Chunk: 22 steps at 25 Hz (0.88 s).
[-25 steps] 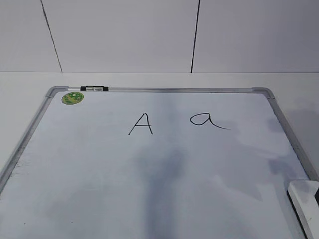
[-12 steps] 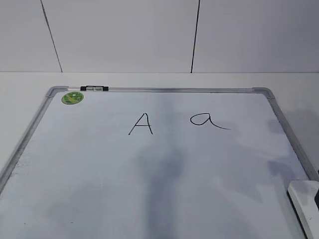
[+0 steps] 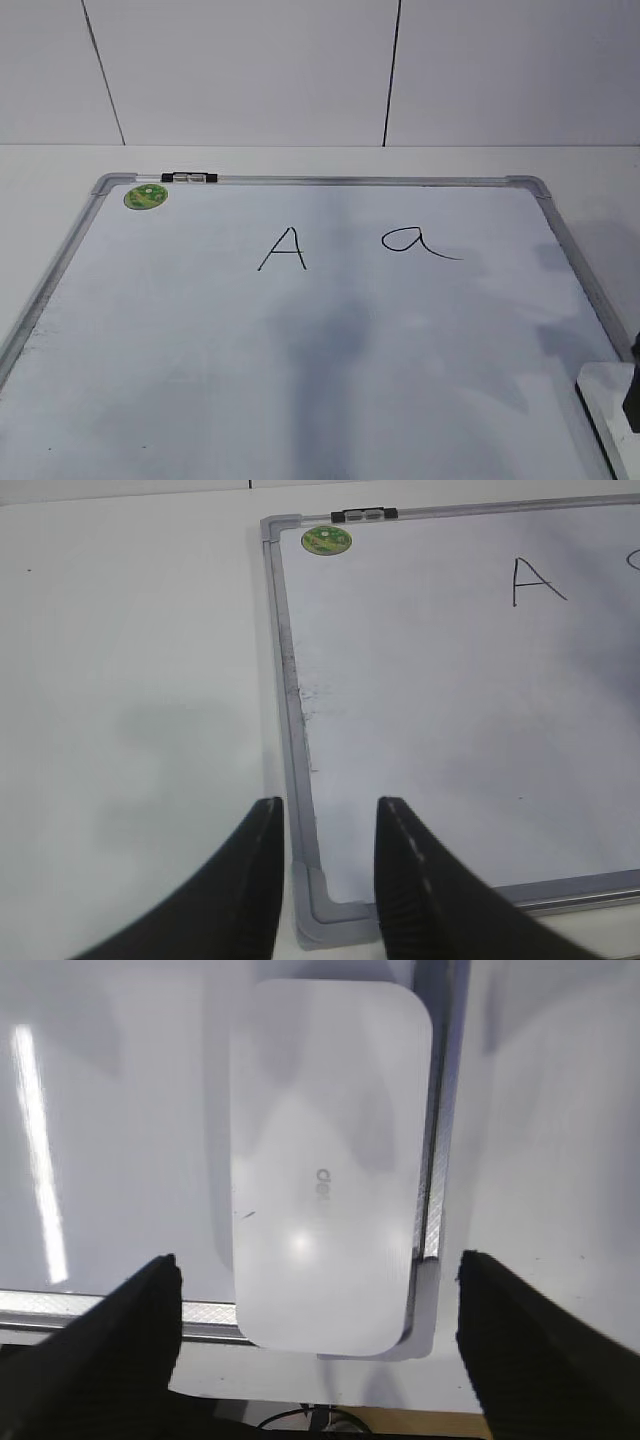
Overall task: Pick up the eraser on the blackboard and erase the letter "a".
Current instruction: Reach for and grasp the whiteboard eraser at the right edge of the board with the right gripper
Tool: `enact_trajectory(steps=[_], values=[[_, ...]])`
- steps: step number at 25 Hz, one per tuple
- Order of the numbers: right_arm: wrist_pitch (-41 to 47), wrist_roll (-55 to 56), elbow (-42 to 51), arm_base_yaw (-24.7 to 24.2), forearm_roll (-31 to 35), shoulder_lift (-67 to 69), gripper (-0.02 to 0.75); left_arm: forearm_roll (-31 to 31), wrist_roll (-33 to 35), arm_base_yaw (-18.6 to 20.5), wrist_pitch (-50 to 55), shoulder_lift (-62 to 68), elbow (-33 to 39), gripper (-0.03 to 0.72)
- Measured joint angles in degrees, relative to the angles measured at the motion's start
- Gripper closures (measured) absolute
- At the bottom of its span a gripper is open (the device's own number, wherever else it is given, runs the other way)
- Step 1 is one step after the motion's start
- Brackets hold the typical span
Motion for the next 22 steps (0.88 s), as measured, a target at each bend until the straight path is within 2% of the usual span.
enact_trajectory(steps=[22], values=[[-4.77,-1.7,0.0,0.0,0.4,11.23,0.069,0.0,0.0,0.0,-0.1,0.0,0.0,0.453]])
